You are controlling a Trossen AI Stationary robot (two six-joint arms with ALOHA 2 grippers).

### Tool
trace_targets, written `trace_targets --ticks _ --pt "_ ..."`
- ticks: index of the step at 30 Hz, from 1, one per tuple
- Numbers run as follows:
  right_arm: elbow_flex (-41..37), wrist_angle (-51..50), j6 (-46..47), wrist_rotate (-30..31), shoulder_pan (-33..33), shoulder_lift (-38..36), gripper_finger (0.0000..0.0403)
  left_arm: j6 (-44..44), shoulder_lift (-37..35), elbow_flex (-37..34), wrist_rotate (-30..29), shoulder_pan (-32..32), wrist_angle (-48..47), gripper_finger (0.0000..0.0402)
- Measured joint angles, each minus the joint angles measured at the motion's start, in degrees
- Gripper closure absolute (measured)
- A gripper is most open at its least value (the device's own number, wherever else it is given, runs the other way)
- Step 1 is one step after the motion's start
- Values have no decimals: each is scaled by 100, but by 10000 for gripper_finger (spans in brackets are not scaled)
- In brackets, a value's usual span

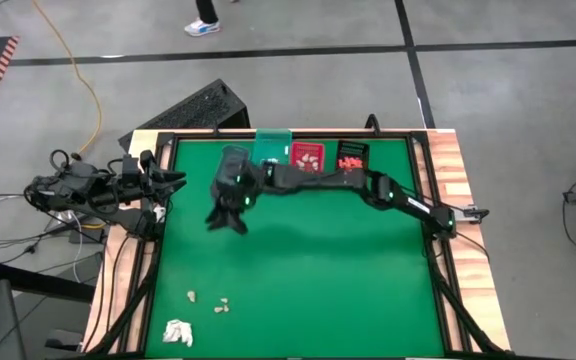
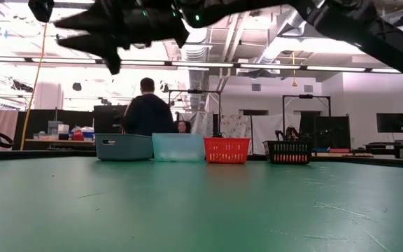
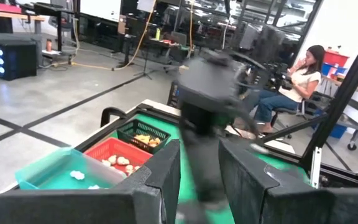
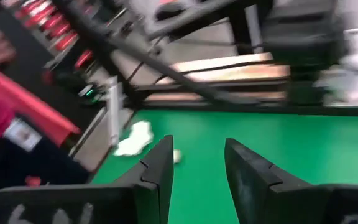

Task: Sort Halloween decoration
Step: Put the white skull toy into the blue bin

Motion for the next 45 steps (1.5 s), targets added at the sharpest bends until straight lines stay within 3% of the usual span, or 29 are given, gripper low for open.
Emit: trace_targets --ticks 8,13,16,27,32,45 --pt "-2 -459 -554 165 883 37 265 2 -1 0 36 0 -35 303" --pt "-6 -988 -1553 1389 1415 53 265 2 -1 0 41 0 -179 303" --pt "-3 -826 -1815 1778 1679 149 265 24 0 0 42 0 -212 303" --pt "-7 98 -761 2118 2076 928 265 281 -1 -2 46 0 -305 303" --pt "-10 188 -815 2750 2120 1249 265 382 1 -2 47 0 -343 303" --pt "20 267 -535 2873 2095 1725 265 380 2 -2 38 0 -553 303"
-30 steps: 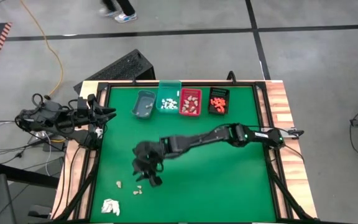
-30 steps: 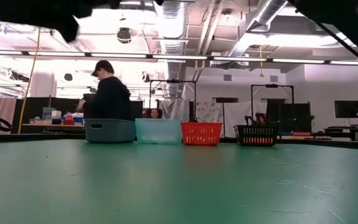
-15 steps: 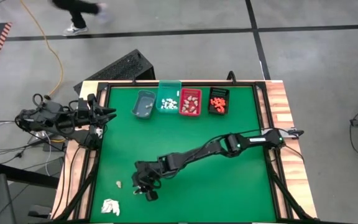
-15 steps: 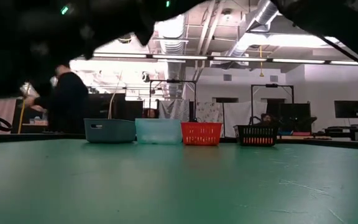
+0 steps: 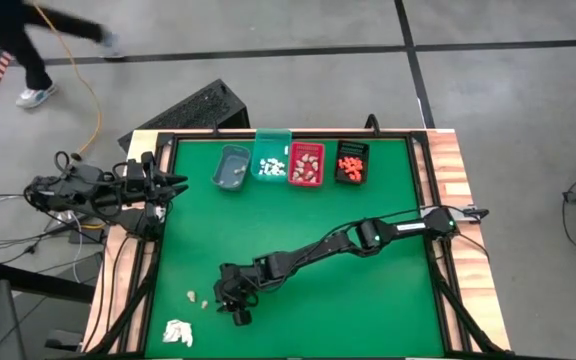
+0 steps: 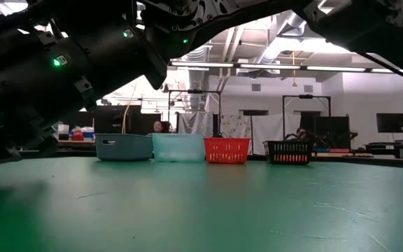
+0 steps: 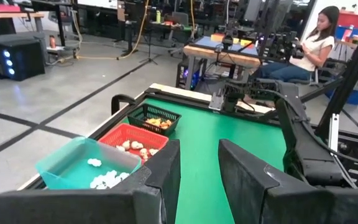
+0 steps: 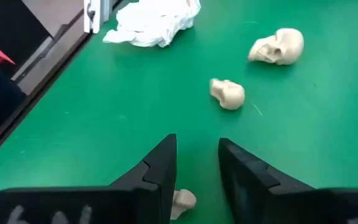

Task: Sort Halloween decoration
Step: Put the white skull toy into the blue bin

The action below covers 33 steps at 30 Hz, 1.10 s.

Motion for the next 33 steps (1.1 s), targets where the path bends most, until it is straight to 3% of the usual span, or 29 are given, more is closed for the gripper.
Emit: trace_targets --ticks 13,19,29,33 --pt "11 274 -90 195 -230 -120 265 -68 -1 0 -11 0 21 303" --pt "13 18 -139 200 -341 -586 265 -66 -2 0 -13 0 18 303" --pt "-2 -2736 -962 138 -258 -1699 265 -72 0 -2 -11 0 11 303" --pt "-410 -3193 -1086 -407 -169 -1879 274 -68 -2 -2 -36 0 12 303"
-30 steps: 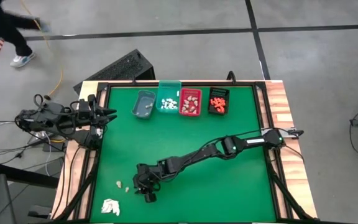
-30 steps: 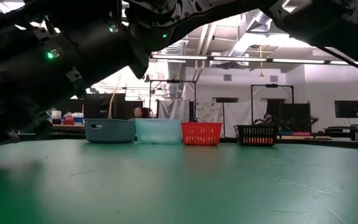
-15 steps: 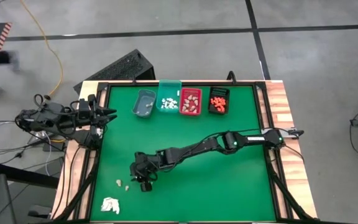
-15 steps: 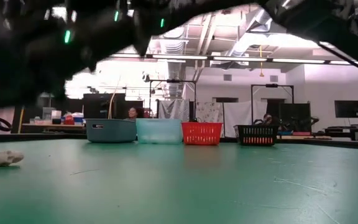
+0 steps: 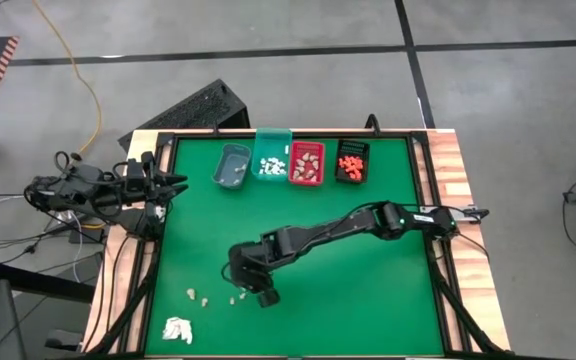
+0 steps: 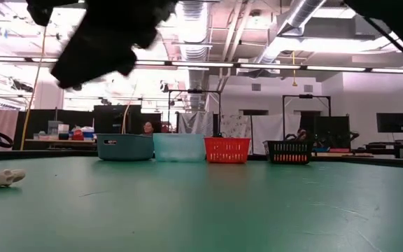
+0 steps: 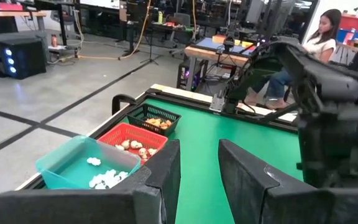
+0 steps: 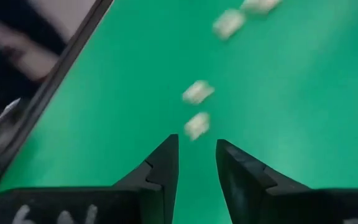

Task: Sort Halloween decoration
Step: Put the white skull toy into the blue bin

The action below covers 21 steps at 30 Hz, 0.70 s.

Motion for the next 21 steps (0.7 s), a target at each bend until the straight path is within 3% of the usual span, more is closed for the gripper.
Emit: trace_targets --ticks 3,7,14,18,21 --pt "-520 -14 48 -446 81 -61 286 -2 0 0 -34 0 -4 303" --pt "-1183 354 70 -528 154 -317 300 2 2 0 -48 0 -14 303" --pt "-3211 1603 114 -641 -61 -1589 308 -4 2 0 -321 0 -14 303" --pt "-4919 3975 683 -605 -287 -2449 308 4 2 0 -627 0 -14 303" --pt "-5714 5958 1038 -468 -357 -2586 308 -3 1 0 -801 0 -15 303"
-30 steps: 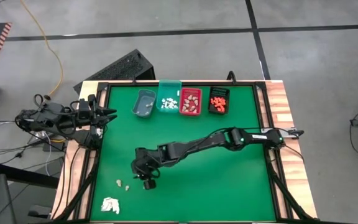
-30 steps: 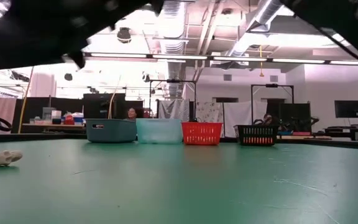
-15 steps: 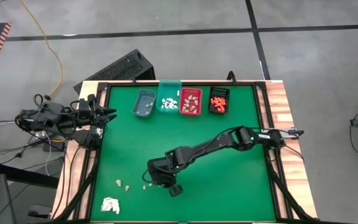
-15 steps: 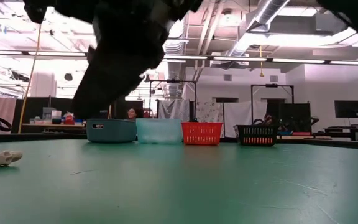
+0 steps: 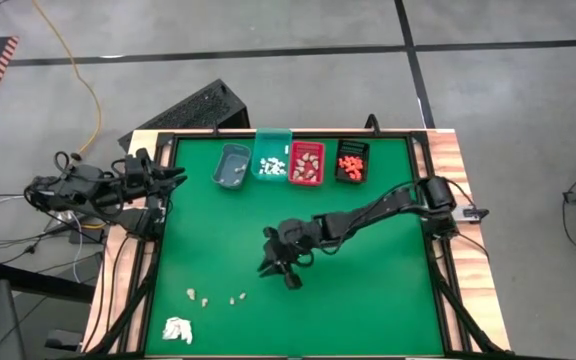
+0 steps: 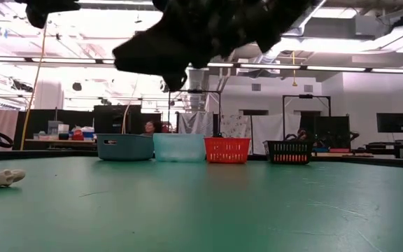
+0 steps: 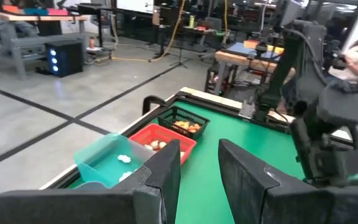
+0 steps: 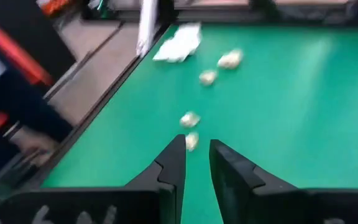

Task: Sort Halloween decoration
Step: Put the white skull toy into the blue bin

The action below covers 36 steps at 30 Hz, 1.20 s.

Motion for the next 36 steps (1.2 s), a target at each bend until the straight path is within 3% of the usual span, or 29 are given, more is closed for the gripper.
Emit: trace_targets --ticks 4,10,23,36 --pt "-138 613 -381 428 90 170 308 -4 -1 0 -132 0 2 303" --pt "-128 1113 -936 455 84 593 291 -10 -1 0 -193 0 -3 303" --pt "898 1256 -885 407 358 1565 170 -175 -1 0 -116 0 -250 303" --pt "1119 1131 -1018 423 482 1781 177 -146 0 -2 -116 0 -288 303"
